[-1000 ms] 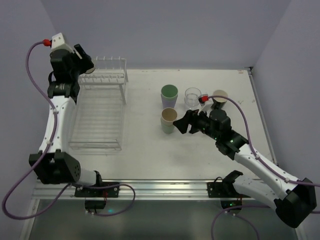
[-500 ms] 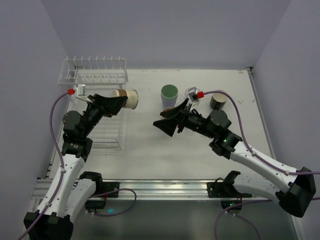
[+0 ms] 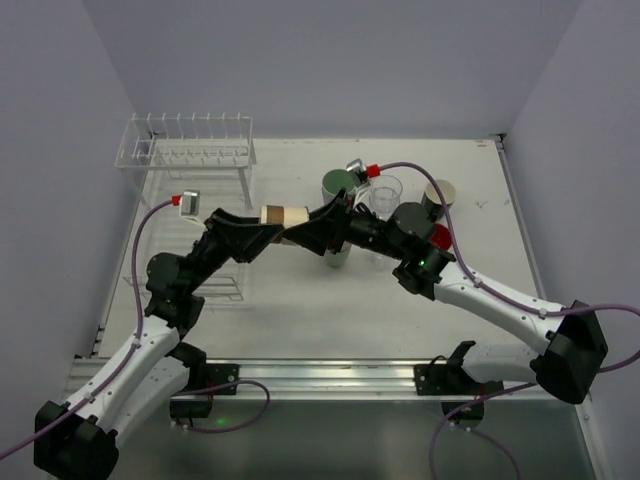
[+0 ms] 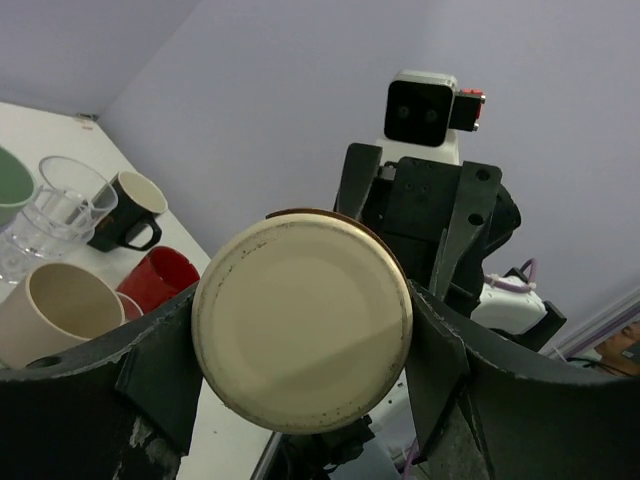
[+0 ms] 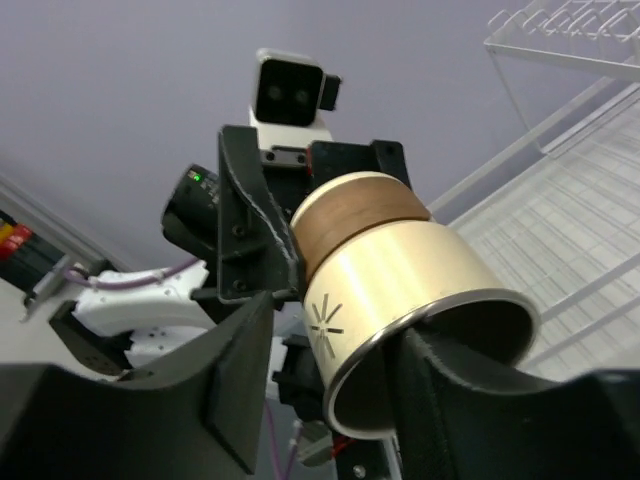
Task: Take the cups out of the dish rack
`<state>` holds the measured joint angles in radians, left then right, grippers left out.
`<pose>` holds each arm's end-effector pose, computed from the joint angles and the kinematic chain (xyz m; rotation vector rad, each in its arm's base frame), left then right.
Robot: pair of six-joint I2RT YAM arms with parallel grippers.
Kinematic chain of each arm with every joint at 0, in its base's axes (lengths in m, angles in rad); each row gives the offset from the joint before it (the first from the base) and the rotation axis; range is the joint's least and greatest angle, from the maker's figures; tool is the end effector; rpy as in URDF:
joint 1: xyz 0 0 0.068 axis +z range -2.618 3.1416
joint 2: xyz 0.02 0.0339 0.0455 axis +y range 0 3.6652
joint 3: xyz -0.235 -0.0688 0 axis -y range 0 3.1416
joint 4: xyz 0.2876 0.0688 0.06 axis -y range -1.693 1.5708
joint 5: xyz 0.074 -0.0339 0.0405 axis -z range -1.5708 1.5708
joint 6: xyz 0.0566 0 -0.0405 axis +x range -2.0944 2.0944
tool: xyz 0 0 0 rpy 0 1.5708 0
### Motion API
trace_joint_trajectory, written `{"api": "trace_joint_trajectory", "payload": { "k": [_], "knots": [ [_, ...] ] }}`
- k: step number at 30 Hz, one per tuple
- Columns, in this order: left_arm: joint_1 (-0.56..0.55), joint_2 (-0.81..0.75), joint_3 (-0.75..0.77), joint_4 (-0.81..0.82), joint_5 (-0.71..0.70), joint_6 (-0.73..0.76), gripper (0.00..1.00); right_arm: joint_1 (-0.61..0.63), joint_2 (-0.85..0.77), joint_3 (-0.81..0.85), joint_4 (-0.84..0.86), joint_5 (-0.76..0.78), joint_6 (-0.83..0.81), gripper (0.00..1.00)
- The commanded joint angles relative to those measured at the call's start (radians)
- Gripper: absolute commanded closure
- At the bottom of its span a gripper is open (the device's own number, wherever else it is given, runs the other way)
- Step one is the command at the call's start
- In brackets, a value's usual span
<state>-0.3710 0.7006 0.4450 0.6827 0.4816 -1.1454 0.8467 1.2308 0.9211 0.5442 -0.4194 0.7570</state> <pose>0.2205 -0.1139 0.3018 -0.0308 1.3576 -1.5817 0.2186 0.2820 0.3337 -0.4727 1.4845 1.5923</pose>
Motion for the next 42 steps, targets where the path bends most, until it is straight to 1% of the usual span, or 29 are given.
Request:
{"api": "trace_joint_trajectory", "payload": {
  "k": [1,2,4,5,7,8,9,10,11,12,13,14,15,16,17,18,19,20,21,22,24,25,26,28,33,38,41,42],
  "knots": [
    [-0.032,0.028,-0.022,0.121,-0.021,-0.013,0.78,0.008,0.006,0.053,0.074,-0.009,0.001,0.54],
    [-0.035,0.03,-0.023,0.126,-0.02,-0.007,0.67,0.008,0.009,0.053,0.069,-0.006,0.001,0.68],
    [-0.036,0.024,-0.025,0.123,-0.024,0.009,0.49,0.008,0.01,0.036,0.053,0.007,-0.001,0.83],
    [-0.036,0.019,-0.02,0.112,-0.028,0.021,0.28,0.008,0.006,0.03,0.042,0.022,-0.01,0.93],
    [-0.036,-0.021,0.032,-0.018,-0.05,0.103,0.13,0.008,-0.027,0.019,-0.064,0.042,-0.047,0.96],
    [-0.036,-0.041,0.056,-0.161,-0.072,0.145,0.03,0.008,-0.04,0.012,-0.11,0.075,-0.085,0.97],
    [-0.036,-0.082,0.087,-0.242,-0.121,0.235,0.0,0.008,-0.059,-0.013,-0.188,0.093,-0.102,0.99],
    [-0.036,-0.101,0.142,-0.308,-0.145,0.281,0.0,0.008,-0.094,-0.025,-0.222,0.105,-0.117,0.99],
    [-0.036,-0.134,0.17,-0.444,-0.199,0.324,0.0,0.008,-0.111,-0.033,-0.271,0.106,-0.154,1.0],
    [-0.036,-0.147,0.199,-0.518,-0.228,0.416,0.0,0.008,-0.123,-0.04,-0.374,0.102,-0.172,1.0],
    [-0.036,-0.154,0.257,-0.585,-0.262,0.462,0.0,0.008,-0.149,-0.045,-0.418,0.094,-0.186,1.0],
    [-0.036,-0.164,0.283,-0.733,-0.323,0.545,0.0,0.006,-0.16,-0.051,-0.464,0.085,-0.209,1.0],
    [-0.036,-0.165,0.306,-0.799,-0.354,0.584,0.0,0.011,-0.168,-0.047,-0.574,0.087,-0.226,1.0],
    [-0.034,-0.167,0.34,-0.852,-0.385,0.62,0.0,0.014,-0.174,-0.042,-0.634,0.091,-0.241,1.0],
    [-0.036,-0.174,0.348,-0.939,-0.414,0.65,0.0,0.018,-0.171,-0.035,-0.697,0.102,-0.28,1.0],
    [-0.036,-0.179,0.348,-0.977,-0.46,0.698,0.0,0.034,-0.163,-0.013,-0.821,0.138,-0.3,1.0],
    [-0.036,-0.184,0.345,-1.006,-0.474,0.722,0.0,0.043,-0.148,0.004,-0.887,0.166,-0.32,1.0],
    [-0.036,-0.194,0.339,-1.053,-0.516,0.74,0.0,0.057,-0.107,0.019,-0.95,0.198,-0.356,1.0],
    [-0.036,-0.2,0.331,-1.075,-0.531,0.772,0.0,0.09,-0.087,0.036,-1.042,0.235,-0.372,1.0],
    [-0.036,-0.213,0.311,-1.101,-0.546,0.788,0.0,0.107,-0.038,0.044,-1.078,0.307,-0.392,1.0],
    [-0.036,-0.228,0.273,-1.111,-0.595,0.817,0.0,0.149,0.014,0.058,-1.15,0.375,-0.4,1.0],
    [-0.036,-0.236,0.259,-1.112,-0.609,0.825,0.0,0.163,0.041,0.062,-1.162,0.434,-0.4,1.0],
    [-0.034,-0.246,0.247,-1.108,-0.618,0.831,0.0,0.173,0.088,0.068,-1.175,0.468,-0.398,1.0],
    [-0.036,-0.253,0.21,-1.092,-0.632,0.845,0.0,0.196,0.133,0.091,-1.182,0.533,-0.397,1.0],
    [-0.034,-0.24,0.204,-1.069,-0.58,0.872,0.0,0.218,0.277,0.165,-1.179,0.585,-0.407,0.99],
    [-0.031,-0.231,0.202,-1.068,-0.561,0.877,0.0,0.226,0.369,0.219,-1.182,0.637,-0.421,0.98],
    [-0.026,-0.24,0.202,-1.068,-0.563,0.875,0.0,0.229,0.409,0.236,-1.179,0.648,-0.424,0.93],
    [-0.025,-0.243,0.201,-1.068,-0.563,0.877,0.0,0.23,0.414,0.236,-1.176,0.653,-0.423,0.9]
  ]
}}
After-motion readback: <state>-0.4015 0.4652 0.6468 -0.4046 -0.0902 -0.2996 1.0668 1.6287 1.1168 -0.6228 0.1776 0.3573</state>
